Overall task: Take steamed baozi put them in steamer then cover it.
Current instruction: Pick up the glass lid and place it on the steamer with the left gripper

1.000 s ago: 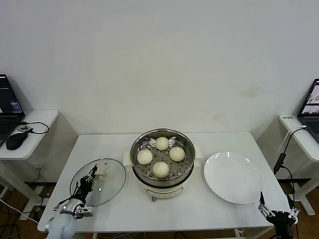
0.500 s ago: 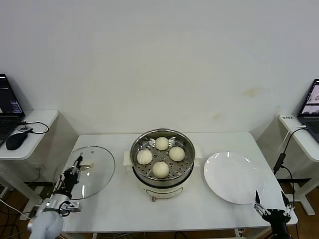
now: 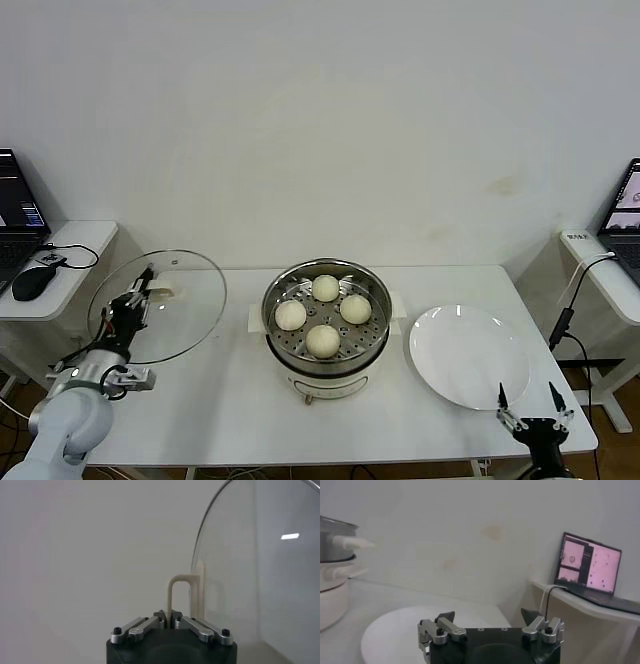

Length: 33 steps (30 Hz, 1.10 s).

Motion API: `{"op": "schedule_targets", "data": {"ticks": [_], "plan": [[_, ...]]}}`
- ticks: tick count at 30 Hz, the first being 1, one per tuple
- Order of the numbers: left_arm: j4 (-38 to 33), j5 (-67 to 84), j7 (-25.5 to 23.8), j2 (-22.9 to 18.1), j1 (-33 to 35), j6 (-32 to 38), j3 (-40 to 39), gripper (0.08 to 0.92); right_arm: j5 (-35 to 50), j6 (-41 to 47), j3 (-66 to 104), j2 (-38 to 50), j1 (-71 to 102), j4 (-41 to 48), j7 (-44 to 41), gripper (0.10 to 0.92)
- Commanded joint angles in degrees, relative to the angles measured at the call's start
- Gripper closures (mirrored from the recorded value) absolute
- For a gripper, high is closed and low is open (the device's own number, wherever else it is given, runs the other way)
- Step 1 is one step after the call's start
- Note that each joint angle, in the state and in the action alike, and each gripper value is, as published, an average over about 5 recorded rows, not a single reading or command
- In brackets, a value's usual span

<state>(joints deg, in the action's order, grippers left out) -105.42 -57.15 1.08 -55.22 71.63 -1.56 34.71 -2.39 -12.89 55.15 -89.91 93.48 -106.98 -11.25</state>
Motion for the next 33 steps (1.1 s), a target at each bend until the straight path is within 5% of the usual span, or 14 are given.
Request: {"op": "schedule_targets", "data": {"ticks": [1, 12, 23, 33], "plan": [[-11.48, 5.34, -7.89, 3.16, -7.14, -12.12, -18.45, 0.86, -4.32, 0.07, -3.45, -0.22, -0.32, 0.15, 1.44, 0.202], [-7.77, -10.17, -13.34, -7.39, -20.58, -19.92, -33.63, 0.86, -10.84, 1.58, -6.75, -0.41, -2.68, 2.45, 5.74, 0.203], [-6.42, -23.23, -21.24, -21.92, -18.31, -23.61, -33.81, 0.86, -14.76, 2.77, -7.84, -0.48, -4.04, 3.84, 7.85, 0.203], [-5.3, -24.48, -22.26, -26.06, -16.28, -24.7, -35.95, 0.86, -15.76, 2.84, -8.28, -0.62, -3.65, 4.26, 8.41, 0.203]]}}
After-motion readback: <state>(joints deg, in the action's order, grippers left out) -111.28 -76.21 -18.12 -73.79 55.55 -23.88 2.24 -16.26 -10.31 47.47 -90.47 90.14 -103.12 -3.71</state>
